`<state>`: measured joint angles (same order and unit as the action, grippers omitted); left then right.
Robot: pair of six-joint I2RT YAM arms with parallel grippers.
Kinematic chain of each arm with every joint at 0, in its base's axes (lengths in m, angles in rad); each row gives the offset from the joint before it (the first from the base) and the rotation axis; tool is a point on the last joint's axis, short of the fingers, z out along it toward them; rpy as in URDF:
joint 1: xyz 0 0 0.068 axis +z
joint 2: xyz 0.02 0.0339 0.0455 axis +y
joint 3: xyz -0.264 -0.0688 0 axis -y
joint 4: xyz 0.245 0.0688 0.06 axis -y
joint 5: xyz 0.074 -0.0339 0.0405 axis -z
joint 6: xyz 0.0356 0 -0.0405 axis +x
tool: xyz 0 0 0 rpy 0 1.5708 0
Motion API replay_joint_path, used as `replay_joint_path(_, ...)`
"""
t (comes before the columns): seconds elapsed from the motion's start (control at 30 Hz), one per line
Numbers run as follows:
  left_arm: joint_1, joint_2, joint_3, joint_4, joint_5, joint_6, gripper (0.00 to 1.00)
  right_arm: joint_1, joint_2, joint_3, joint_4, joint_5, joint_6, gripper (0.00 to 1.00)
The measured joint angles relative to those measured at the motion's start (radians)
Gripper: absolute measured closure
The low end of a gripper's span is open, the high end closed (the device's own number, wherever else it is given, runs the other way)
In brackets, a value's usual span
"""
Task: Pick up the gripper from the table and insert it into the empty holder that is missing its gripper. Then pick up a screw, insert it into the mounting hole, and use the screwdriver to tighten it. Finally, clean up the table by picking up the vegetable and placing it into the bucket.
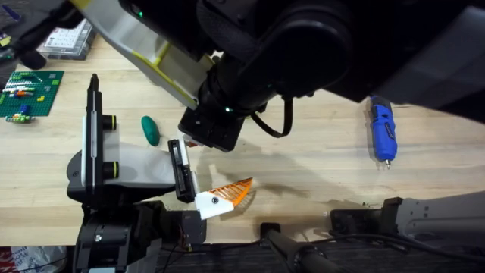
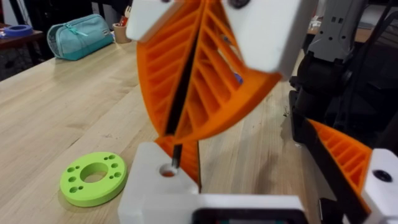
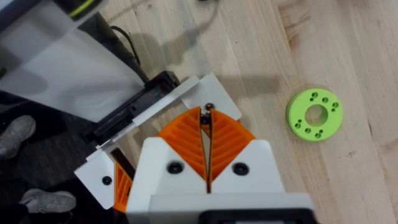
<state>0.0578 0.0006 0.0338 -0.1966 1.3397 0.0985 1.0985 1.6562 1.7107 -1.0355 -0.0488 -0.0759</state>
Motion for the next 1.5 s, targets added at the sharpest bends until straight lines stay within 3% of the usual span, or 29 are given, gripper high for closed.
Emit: replay_joint_path(1.5,0.0,0.0,0.0,0.001,0.001,-0.001,0.015,0.0,0.0,0.0,0.021,-0.001,0.0,0.991)
